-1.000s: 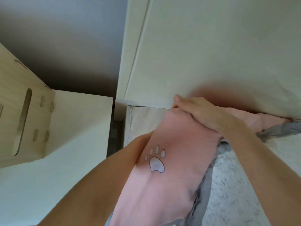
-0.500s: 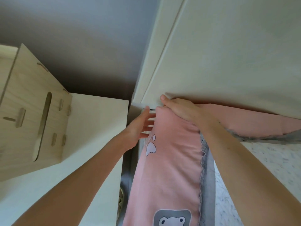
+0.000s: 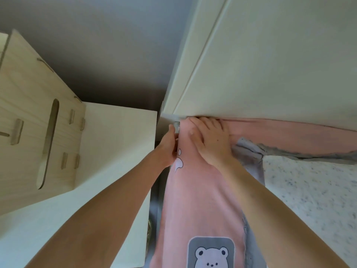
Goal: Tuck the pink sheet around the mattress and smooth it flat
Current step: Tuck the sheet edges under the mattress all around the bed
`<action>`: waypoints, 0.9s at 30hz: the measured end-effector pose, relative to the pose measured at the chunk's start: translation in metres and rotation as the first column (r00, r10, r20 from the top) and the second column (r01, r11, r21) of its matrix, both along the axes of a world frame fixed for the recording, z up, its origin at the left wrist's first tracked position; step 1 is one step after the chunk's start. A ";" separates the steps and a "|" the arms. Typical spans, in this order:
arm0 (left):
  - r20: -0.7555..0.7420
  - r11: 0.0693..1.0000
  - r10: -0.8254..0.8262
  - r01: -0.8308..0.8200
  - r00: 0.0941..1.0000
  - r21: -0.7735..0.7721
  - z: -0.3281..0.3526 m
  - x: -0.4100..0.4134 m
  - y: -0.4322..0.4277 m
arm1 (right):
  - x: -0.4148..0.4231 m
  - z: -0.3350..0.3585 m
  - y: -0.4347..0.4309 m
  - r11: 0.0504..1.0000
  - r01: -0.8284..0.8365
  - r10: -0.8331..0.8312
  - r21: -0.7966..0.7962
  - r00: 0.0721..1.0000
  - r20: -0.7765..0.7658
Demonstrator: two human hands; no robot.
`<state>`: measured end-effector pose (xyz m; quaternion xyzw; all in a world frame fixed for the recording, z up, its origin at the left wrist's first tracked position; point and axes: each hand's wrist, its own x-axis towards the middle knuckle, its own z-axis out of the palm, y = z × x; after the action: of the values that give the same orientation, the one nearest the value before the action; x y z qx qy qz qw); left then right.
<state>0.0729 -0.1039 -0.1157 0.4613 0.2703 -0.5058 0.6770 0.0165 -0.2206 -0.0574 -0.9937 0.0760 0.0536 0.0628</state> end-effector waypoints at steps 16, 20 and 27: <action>0.365 0.969 0.019 -0.108 0.931 0.223 0.050 -0.138 0.093 | -0.067 0.022 0.075 0.769 -0.633 0.615 -0.092 0.771 -0.164; 0.266 0.949 0.132 -0.200 0.955 0.245 0.044 -0.160 0.120 | -0.076 -0.003 0.094 0.762 -0.641 0.497 -0.095 0.672 -0.549; 0.247 0.949 0.090 -0.158 0.965 0.274 0.034 -0.184 0.129 | -0.080 -0.015 0.135 0.587 -0.782 0.258 -0.208 0.424 -0.868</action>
<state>-0.1107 0.0251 -0.0822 0.5936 0.2898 -0.3594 0.6591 -0.0634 -0.0854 -0.0726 -0.8016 -0.2265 0.4587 -0.3094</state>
